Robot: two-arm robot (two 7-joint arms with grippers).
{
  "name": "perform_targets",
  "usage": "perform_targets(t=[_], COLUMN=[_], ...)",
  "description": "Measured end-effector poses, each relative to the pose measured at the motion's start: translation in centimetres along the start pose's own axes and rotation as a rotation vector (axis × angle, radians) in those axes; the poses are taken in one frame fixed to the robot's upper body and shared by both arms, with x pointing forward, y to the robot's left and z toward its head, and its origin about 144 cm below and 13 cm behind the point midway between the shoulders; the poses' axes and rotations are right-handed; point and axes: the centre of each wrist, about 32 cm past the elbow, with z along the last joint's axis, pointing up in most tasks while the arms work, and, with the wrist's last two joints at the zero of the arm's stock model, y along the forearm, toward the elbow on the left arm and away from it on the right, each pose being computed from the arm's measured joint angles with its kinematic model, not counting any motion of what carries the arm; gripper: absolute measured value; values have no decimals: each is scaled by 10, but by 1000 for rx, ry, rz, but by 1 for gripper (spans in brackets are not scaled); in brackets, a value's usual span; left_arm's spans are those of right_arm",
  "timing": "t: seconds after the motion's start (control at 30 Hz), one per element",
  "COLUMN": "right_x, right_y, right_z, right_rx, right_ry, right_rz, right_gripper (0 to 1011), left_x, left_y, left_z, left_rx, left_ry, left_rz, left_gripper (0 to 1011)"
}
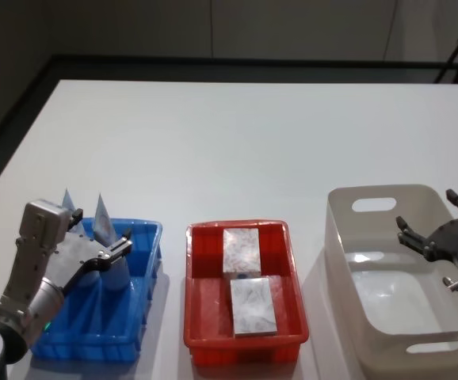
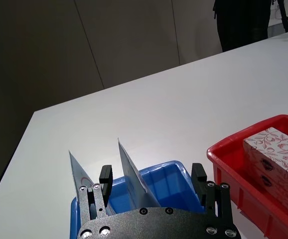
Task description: Bimanual collaborative sorting of washing and personal care products
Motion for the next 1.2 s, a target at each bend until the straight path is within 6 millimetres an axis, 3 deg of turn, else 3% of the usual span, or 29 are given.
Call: perform_targets(t=[1.2], right_x=[0], right_y=[0], right_z=[0], right_rx=[0], right_ry=[0], right_rz=[0], right_gripper=[1001], left_x=[-5], left_y=[-19], left_z=[-6], left_rx=[23], left_ry=[10], left_rz=[-28], left_gripper=[1002])
